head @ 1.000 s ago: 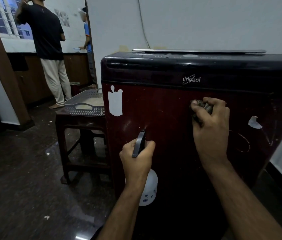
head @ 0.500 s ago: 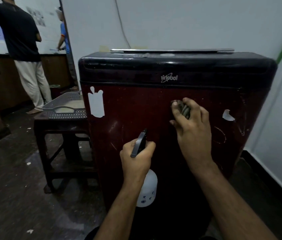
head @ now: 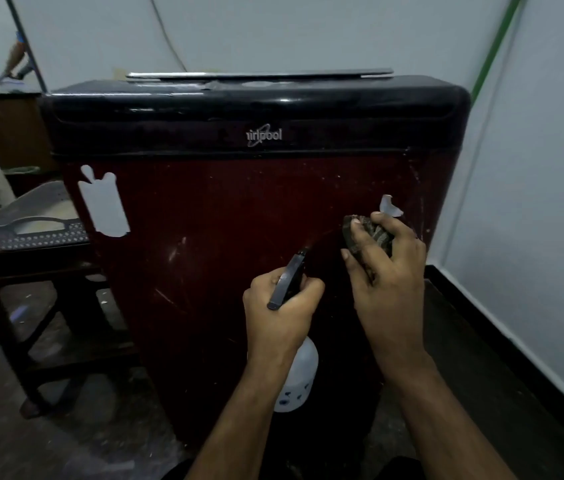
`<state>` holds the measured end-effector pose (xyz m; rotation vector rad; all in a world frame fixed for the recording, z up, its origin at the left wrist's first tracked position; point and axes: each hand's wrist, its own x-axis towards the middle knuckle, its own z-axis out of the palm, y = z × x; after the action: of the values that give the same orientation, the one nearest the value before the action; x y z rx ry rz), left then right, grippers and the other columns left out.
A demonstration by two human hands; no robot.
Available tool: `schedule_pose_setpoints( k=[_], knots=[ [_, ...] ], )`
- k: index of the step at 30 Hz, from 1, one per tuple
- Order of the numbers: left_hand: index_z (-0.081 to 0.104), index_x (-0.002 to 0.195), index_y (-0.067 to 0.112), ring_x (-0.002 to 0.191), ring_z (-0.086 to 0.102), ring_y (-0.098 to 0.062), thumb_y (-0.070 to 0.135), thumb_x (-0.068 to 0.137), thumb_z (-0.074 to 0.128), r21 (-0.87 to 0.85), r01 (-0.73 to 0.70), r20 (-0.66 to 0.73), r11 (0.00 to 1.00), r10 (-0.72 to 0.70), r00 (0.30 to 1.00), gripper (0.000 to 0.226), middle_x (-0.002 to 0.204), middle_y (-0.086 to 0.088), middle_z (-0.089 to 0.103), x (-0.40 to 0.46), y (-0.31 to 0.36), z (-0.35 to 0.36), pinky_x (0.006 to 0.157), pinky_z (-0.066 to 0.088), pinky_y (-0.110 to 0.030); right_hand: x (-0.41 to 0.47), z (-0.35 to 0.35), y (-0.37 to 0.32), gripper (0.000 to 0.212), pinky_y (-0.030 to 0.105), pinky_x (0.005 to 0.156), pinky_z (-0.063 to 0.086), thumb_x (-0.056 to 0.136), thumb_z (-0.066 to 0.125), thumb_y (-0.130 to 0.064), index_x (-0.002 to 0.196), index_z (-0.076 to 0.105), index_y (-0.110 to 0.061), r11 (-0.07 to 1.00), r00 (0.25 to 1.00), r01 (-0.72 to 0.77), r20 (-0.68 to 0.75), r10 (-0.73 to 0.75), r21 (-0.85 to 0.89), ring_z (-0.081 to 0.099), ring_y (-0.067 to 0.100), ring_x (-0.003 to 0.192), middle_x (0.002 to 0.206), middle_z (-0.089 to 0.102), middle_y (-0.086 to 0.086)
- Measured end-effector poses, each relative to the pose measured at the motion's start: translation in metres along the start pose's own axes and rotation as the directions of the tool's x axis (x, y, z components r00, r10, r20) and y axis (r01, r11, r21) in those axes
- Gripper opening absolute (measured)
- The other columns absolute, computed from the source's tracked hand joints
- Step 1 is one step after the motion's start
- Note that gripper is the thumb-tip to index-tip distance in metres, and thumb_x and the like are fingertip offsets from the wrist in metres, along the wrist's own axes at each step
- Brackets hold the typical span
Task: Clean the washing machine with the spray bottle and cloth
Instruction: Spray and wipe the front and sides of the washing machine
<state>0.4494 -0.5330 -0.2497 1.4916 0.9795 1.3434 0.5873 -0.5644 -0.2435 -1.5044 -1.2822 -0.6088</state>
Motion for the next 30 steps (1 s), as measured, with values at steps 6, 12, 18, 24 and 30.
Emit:
schedule_pose_setpoints(
  k=[6, 12, 18, 24, 30],
  knots=[
    [0.058, 0.069, 0.003, 0.057, 0.051, -0.024, 0.018, 0.092, 0.071, -0.051, -0.041, 0.146, 0.998, 0.048, 0.988, 0.03, 0.063, -0.019, 0.056, -0.002, -0.001, 0.03, 0.057, 0.041, -0.038, -0.016, -0.011, 0.022, 0.045, 0.013, 0.106, 0.032, 0.094, 0.073, -0.02, 0.138, 0.063, -0.017, 0.99, 0.991, -0.132, -0.007, 0.132, 0.04, 0.04, 0.014, 0.131, 0.143, 0.048, 0.002],
    [0.047, 0.055, 0.018, 0.051, 0.041, -0.02, 0.009, 0.091, 0.07, -0.035, 0.002, 0.136, 0.999, 0.003, 0.991, 0.044, 0.052, 0.002, 0.046, -0.007, 0.002, 0.055, 0.052, 0.033, -0.036, -0.023, -0.019, 0.038, 0.046, 0.03, 0.109, 0.04, 0.095, 0.072, -0.021, 0.139, 0.062, -0.018, 0.973, 0.976, -0.214, -0.008, 0.216, 0.092, 0.04, 0.011, 0.133, 0.142, 0.046, 0.0],
    [0.063, 0.07, 0.008, 0.059, 0.055, -0.037, 0.022, 0.095, 0.07, -0.092, -0.069, 0.19, 0.993, 0.085, 0.978, 0.03, 0.066, -0.018, 0.062, -0.005, 0.009, 0.068, 0.057, 0.044, -0.042, -0.02, -0.026, 0.047, 0.045, 0.042, 0.108, 0.049, 0.095, 0.07, -0.024, 0.139, 0.062, -0.014, 0.948, 0.964, -0.259, -0.015, 0.267, 0.185, 0.046, 0.019, 0.135, 0.142, 0.047, 0.001],
    [0.069, 0.085, -0.002, 0.074, 0.061, -0.058, 0.031, 0.1, 0.071, -0.172, -0.136, 0.157, 0.976, 0.164, 0.974, 0.037, 0.081, -0.032, 0.067, 0.0, 0.037, 0.075, 0.05, 0.05, -0.056, 0.013, -0.034, 0.043, 0.047, 0.042, 0.109, 0.048, 0.099, 0.063, -0.027, 0.144, 0.057, -0.016, 0.932, 0.973, -0.179, -0.08, 0.214, 0.316, 0.044, 0.018, 0.138, 0.145, 0.042, 0.0],
    [0.078, 0.085, 0.012, 0.08, 0.072, -0.048, 0.024, 0.101, 0.071, -0.223, -0.174, 0.138, 0.959, 0.208, 0.968, 0.022, 0.081, -0.022, 0.075, 0.013, 0.079, 0.071, 0.048, 0.053, -0.037, 0.074, -0.023, 0.039, 0.049, 0.012, 0.109, 0.037, 0.098, 0.061, -0.006, 0.146, 0.054, -0.013, 0.971, 0.987, -0.015, -0.153, 0.053, 0.238, 0.032, 0.015, 0.141, 0.153, 0.038, 0.006]
  ],
)
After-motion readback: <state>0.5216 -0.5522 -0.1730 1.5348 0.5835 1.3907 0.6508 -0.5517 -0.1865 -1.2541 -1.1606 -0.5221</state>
